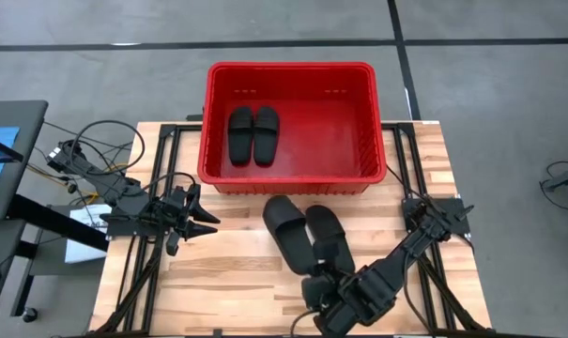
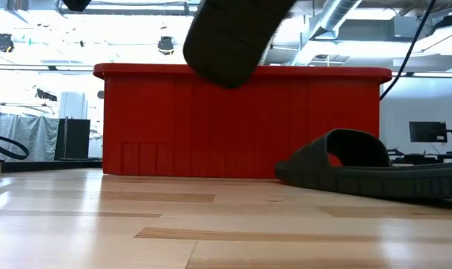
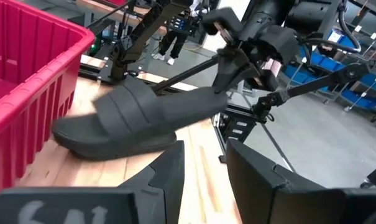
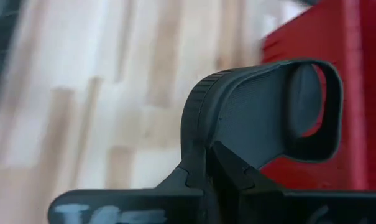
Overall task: Pick and place slides into bin
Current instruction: Put the black slide into the red organizer bin
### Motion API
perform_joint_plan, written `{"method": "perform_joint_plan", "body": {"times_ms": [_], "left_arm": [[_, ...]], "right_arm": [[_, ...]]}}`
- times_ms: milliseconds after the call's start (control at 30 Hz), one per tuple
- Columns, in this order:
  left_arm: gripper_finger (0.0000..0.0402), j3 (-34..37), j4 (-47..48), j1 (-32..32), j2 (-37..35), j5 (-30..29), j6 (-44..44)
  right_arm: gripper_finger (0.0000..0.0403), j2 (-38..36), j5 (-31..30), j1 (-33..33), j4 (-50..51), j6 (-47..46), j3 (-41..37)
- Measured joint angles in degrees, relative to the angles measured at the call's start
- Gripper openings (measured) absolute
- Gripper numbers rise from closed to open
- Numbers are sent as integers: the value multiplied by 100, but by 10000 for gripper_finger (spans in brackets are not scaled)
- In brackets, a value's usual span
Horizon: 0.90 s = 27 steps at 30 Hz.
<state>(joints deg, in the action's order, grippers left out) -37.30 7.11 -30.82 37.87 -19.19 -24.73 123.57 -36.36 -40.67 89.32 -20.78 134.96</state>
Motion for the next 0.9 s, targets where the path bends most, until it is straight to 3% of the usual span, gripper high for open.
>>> {"method": "perform_joint_plan", "body": {"times_ms": [267,467,667,900], "left_arm": [[108,-2,-2,-1,0,-3,-96],[108,-1,-13,0,0,-1,-151],[108,0,-11,1,0,-1,-153],[108,-2,-6,1,0,1,-153]], "right_arm": [[0,-139,-867,279,-71,157,2],[0,-291,-1177,501,-515,682,9],[0,-369,-1080,606,-979,1340,4],[0,-467,-186,557,-1541,1776,4]]}}
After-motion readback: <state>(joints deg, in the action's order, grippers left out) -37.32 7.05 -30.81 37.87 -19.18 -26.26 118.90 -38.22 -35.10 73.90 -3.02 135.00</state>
